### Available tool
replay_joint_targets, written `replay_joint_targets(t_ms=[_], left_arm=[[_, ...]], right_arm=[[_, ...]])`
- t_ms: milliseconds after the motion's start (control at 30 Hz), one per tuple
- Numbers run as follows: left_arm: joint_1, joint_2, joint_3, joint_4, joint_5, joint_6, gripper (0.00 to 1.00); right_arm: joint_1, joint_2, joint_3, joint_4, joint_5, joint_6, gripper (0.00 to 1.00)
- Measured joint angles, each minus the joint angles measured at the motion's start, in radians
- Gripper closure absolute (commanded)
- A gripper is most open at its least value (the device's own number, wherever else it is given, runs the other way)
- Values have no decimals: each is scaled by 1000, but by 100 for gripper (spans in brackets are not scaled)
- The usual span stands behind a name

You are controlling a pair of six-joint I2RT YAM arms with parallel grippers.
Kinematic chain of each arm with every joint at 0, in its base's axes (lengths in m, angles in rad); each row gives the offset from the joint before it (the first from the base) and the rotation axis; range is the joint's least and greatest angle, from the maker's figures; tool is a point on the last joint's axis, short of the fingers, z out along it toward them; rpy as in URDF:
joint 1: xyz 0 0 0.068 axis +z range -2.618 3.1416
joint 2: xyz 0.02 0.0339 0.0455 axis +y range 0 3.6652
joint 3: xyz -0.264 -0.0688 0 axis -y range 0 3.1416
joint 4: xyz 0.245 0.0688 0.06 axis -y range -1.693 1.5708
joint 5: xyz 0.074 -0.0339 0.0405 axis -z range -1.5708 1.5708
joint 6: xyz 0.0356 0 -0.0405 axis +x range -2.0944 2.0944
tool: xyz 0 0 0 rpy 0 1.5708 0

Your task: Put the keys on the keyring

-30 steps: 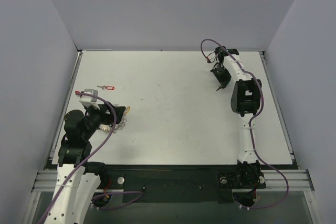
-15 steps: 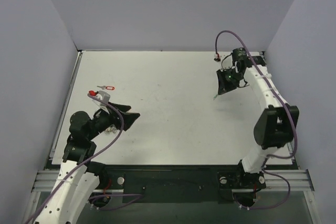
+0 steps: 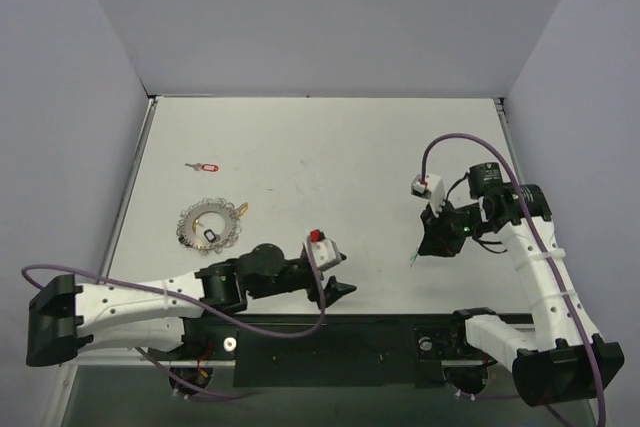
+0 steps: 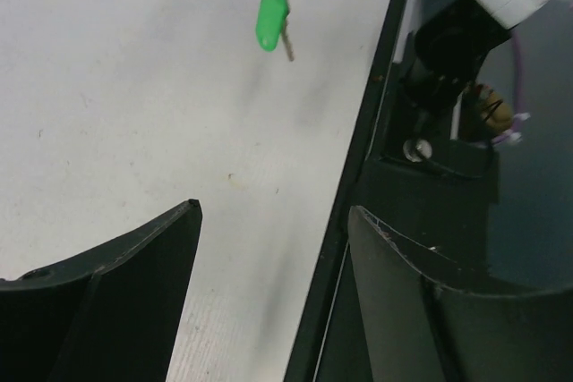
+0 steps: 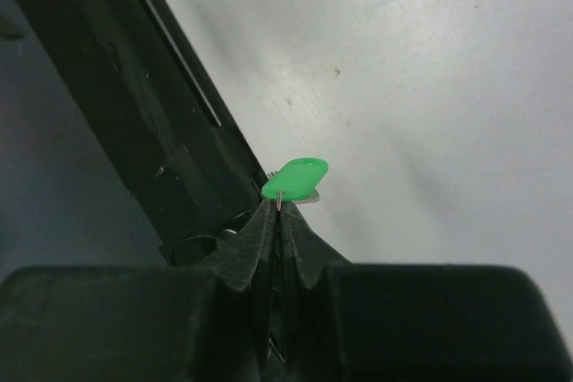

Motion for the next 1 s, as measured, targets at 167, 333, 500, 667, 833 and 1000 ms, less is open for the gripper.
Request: replay_joint_targets(t_ms=[167,333,500,667,833,1000], left_arm=[[-126,288,36,118,-172,122,22],[-197,438,36,322,-277,202,21],[-264,554,63,513,-393,258,20],[-314,674,124,648,-492,299,20],[-322,740,147,740,-560,315,22],[-322,788,180,795,-596,317,28]], right_arm=[[0,-55,-67,-105,-67,-212,100],[0,-28,-92,-201,-115,-393,100],[-7,23,-92,-220,-157,-399,100],[-24,60,-92,-209,-188,-341,100],[-28,64,-93,-151,-191,-249,100],[-28,64,-98,-92,-191,-173,100]])
